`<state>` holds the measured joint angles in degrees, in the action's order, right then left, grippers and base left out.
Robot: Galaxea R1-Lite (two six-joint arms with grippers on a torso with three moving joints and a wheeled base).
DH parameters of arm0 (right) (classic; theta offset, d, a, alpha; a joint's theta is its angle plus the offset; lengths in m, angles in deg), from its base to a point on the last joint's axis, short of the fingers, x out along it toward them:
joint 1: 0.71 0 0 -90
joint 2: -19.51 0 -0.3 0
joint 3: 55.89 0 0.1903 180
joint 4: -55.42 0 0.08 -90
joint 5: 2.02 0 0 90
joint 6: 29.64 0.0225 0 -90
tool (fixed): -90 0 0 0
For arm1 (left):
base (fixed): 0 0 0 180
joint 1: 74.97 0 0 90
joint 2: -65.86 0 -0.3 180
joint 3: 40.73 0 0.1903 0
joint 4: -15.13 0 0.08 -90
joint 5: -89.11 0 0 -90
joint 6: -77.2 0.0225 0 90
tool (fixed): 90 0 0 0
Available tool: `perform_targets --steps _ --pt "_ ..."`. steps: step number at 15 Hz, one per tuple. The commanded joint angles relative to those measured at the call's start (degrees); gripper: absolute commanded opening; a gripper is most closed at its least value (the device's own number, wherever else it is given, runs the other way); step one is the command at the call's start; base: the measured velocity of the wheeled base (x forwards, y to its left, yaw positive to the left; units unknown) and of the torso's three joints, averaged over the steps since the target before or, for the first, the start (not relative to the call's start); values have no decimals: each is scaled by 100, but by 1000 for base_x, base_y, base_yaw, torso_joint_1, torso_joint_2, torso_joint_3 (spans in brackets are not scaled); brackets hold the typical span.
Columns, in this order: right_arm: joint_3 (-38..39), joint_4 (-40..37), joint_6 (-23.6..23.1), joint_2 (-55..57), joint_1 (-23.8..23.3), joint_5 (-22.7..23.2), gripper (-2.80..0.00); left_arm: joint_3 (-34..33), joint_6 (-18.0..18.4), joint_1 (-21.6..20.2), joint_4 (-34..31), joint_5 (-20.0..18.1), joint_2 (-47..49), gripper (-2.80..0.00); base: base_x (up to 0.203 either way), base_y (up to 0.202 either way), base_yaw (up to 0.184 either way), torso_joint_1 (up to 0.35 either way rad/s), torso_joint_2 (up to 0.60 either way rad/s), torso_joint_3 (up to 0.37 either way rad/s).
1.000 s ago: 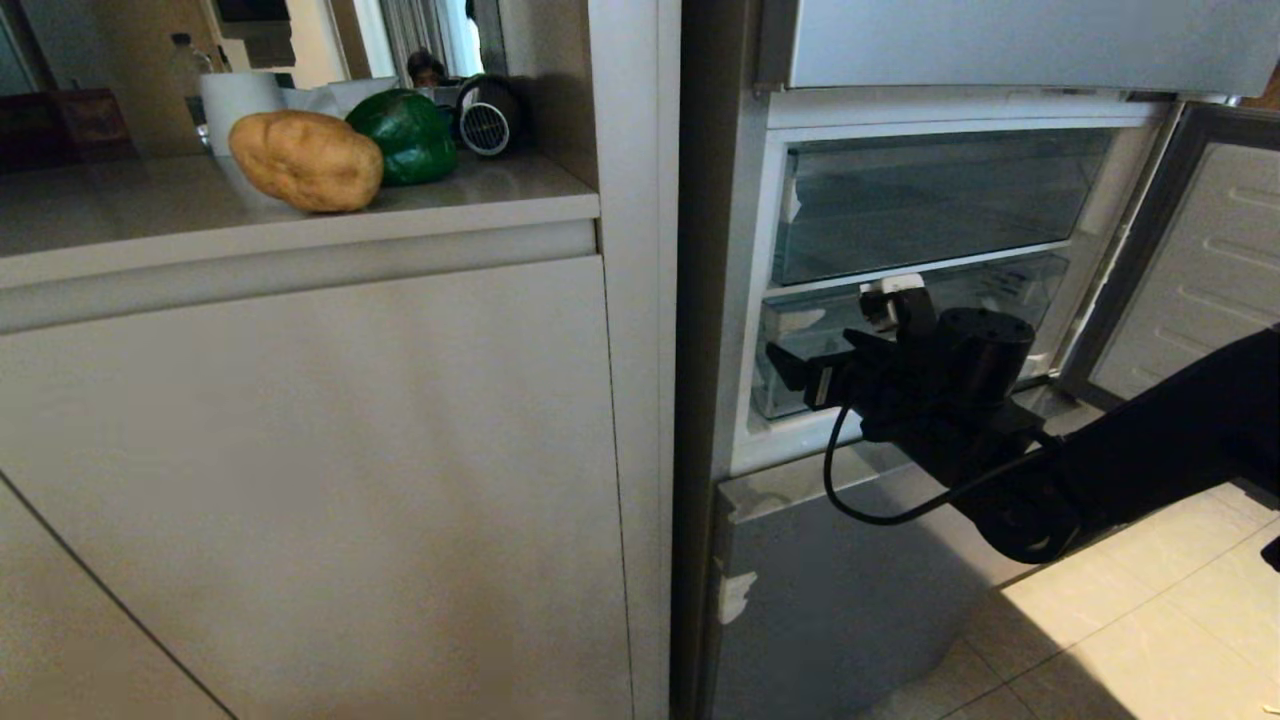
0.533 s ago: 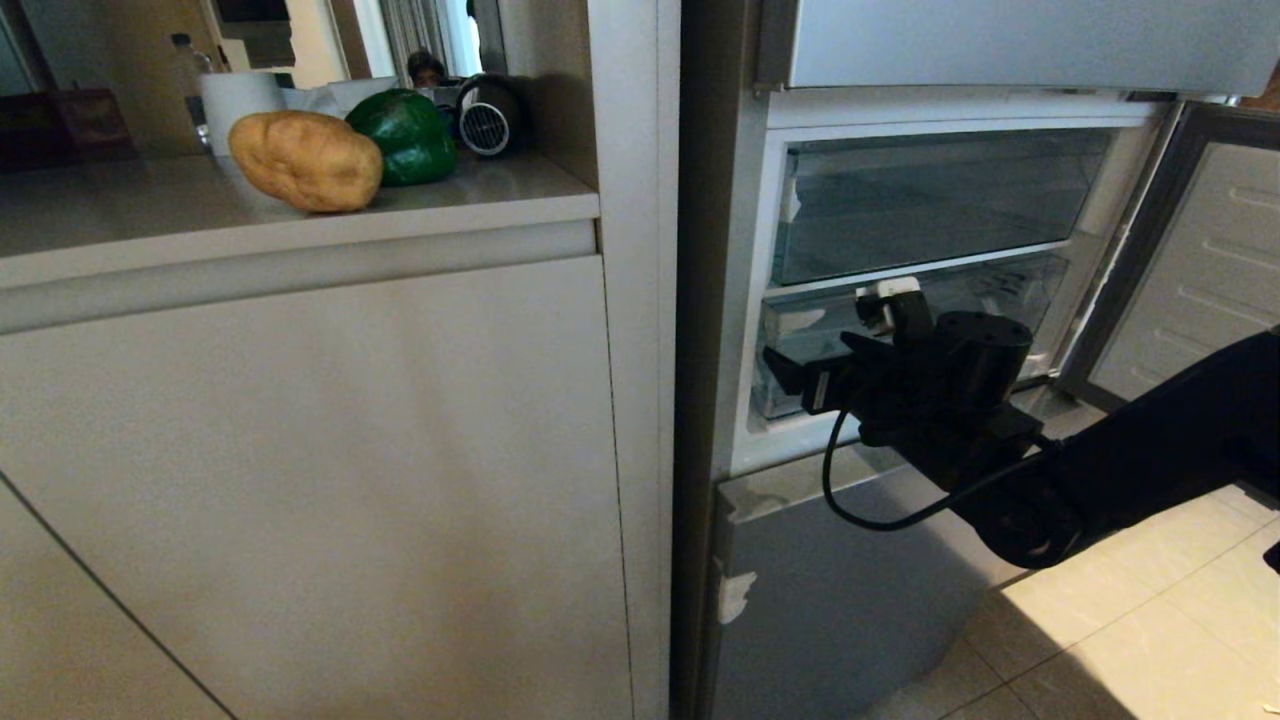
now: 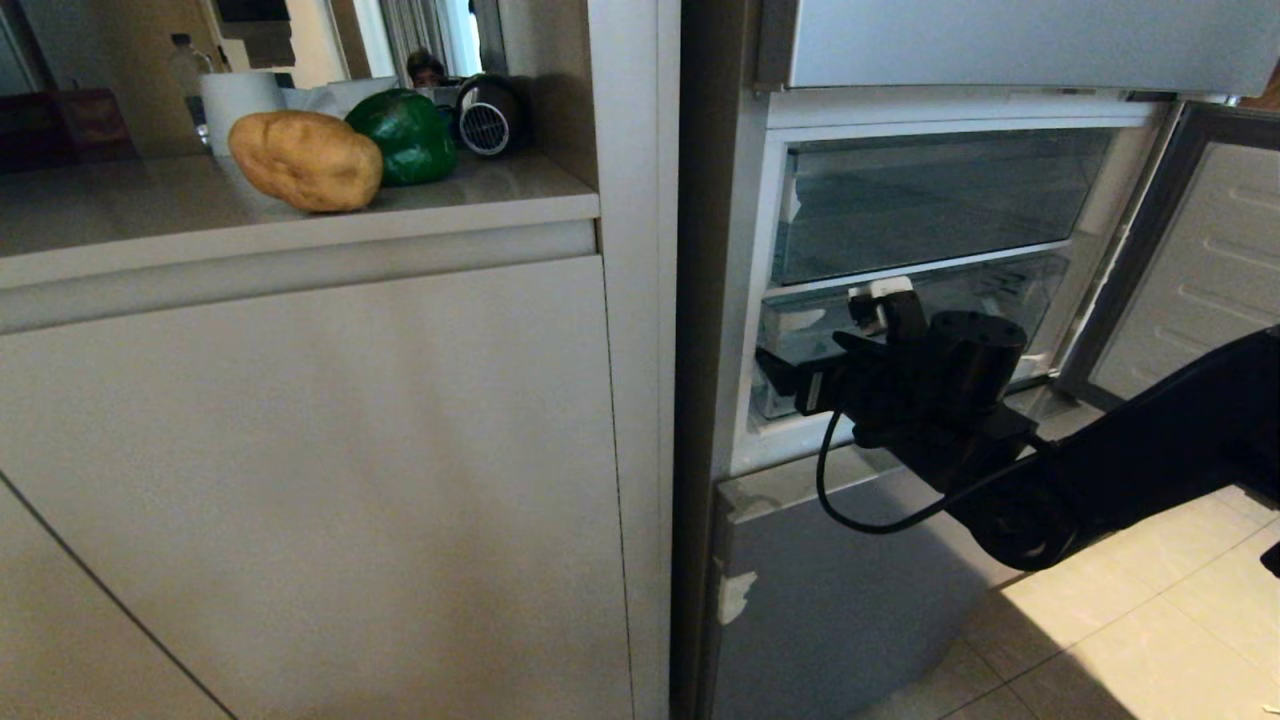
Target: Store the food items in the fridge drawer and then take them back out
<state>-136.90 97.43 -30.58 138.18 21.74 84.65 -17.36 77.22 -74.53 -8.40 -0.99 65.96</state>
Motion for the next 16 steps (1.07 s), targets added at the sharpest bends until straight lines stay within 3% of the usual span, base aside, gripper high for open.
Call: perform_targets --steps 1,16 --pt "-21 36 -3 8 4 -1 -280 0 -2 0 -2 1 -1 -280 0 0 0 0 0 0" --pt "1 -25 -35 -2 158 -28 -280 0 -2 0 -2 1 -1 -280 0 0 0 0 0 0"
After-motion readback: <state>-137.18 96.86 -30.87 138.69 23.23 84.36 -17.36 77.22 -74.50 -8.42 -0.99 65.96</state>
